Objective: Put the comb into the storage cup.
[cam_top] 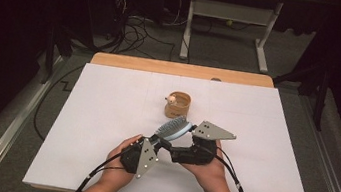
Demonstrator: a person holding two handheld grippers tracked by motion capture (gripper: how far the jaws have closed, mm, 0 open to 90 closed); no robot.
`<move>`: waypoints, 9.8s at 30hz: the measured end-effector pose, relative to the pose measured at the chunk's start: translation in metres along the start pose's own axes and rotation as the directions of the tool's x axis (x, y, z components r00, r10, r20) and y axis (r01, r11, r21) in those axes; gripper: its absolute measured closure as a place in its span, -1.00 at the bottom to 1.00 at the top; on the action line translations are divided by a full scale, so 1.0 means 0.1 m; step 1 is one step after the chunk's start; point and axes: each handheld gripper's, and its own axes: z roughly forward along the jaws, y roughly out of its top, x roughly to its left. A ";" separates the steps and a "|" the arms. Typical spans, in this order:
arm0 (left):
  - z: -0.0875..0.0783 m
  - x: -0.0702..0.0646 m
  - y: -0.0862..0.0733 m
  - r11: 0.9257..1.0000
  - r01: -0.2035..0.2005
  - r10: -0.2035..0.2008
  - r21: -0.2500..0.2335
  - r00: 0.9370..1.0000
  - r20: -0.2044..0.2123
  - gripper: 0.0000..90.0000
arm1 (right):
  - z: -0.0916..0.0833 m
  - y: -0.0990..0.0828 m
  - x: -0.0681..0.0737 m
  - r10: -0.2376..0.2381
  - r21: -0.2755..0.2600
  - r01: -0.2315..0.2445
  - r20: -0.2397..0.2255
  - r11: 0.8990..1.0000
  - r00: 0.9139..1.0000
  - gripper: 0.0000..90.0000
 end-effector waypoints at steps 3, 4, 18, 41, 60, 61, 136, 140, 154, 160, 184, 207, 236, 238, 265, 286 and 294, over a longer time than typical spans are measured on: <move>0.00 0.00 0.00 1.000 0.000 0.000 0.000 1.000 0.001 0.71 | -0.01 0.00 -0.01 0.007 -0.005 -0.007 -0.001 1.000 1.000 -0.60; 0.00 0.00 0.00 1.000 0.001 -0.001 0.000 1.000 0.004 0.71 | -0.01 0.00 -0.01 0.011 -0.006 -0.011 -0.003 1.000 1.000 -0.59; -0.01 0.02 0.01 1.000 0.007 -0.007 -0.004 1.000 0.009 0.71 | -0.02 0.02 -0.02 0.044 -0.018 -0.044 -0.016 0.999 0.999 -0.55; -0.04 0.09 0.00 0.997 0.072 -0.071 -0.016 0.995 0.074 0.32 | -0.05 0.04 -0.01 0.046 -0.038 -0.046 -0.010 0.998 0.999 -0.54; -0.28 0.40 -0.25 0.972 0.235 -0.228 -0.026 0.960 0.165 -0.17 | -0.13 0.03 -0.04 0.039 -0.061 -0.038 0.014 0.997 0.999 -0.54; -0.29 0.41 -0.26 0.971 0.239 -0.232 -0.025 0.959 0.163 -0.19 | -0.13 0.03 -0.04 0.039 -0.060 -0.038 0.017 0.997 0.999 -0.54; -0.54 0.91 -0.92 0.877 0.477 -0.468 -0.067 0.877 0.109 -1.00 | -0.82 -0.17 -0.49 0.102 -0.150 -0.072 0.202 0.986 0.974 -0.54; -0.53 0.90 -0.92 0.878 0.475 -0.466 -0.064 0.877 0.115 -1.00 | -0.82 -0.16 -0.50 0.104 -0.155 -0.072 0.205 0.985 0.973 -0.54; -0.53 0.89 -0.91 0.886 0.461 -0.454 -0.051 0.885 0.107 -1.00 | -0.81 -0.03 -0.52 0.096 -0.182 -0.057 0.212 0.982 0.973 -0.54; -0.53 0.89 -0.91 0.885 0.463 -0.455 -0.054 0.884 0.109 -1.00 | -0.82 0.03 -0.53 0.091 -0.189 -0.049 0.221 0.981 0.971 -0.54; -0.54 0.90 -0.91 0.883 0.466 -0.458 -0.053 0.881 0.117 -1.00 | -0.84 0.30 -0.58 0.084 -0.233 -0.025 0.246 0.972 0.966 -0.54; -0.54 0.90 -0.92 0.884 0.465 -0.457 -0.055 0.882 0.116 -1.00 | -0.61 0.53 -0.67 0.079 -0.243 -0.016 0.253 0.970 0.964 -0.54; -0.55 0.92 -0.93 0.885 0.462 -0.455 -0.053 0.883 0.115 -1.00 | -0.33 0.60 -0.84 0.087 -0.218 -0.025 0.279 0.976 0.956 -0.54; -0.55 0.92 -0.93 0.886 0.461 -0.453 -0.053 0.884 0.115 -1.00 | -0.32 0.61 -0.85 0.087 -0.217 -0.025 0.281 0.976 0.956 -0.54; -0.54 0.92 -0.94 0.887 0.459 -0.451 -0.051 0.885 0.113 -1.00 | -0.16 0.61 -0.94 0.095 -0.186 -0.040 0.294 0.982 0.951 -0.54; -0.54 0.93 -0.95 0.887 0.460 -0.453 -0.051 0.885 0.107 -1.00 | 0.06 0.51 -0.99 0.104 -0.141 -0.065 0.293 0.988 0.951 -0.54; -0.54 0.94 -0.95 0.887 0.459 -0.453 -0.053 0.886 0.105 -1.00 | 0.15 0.47 -1.02 0.110 -0.127 -0.076 0.288 0.989 0.951 -0.54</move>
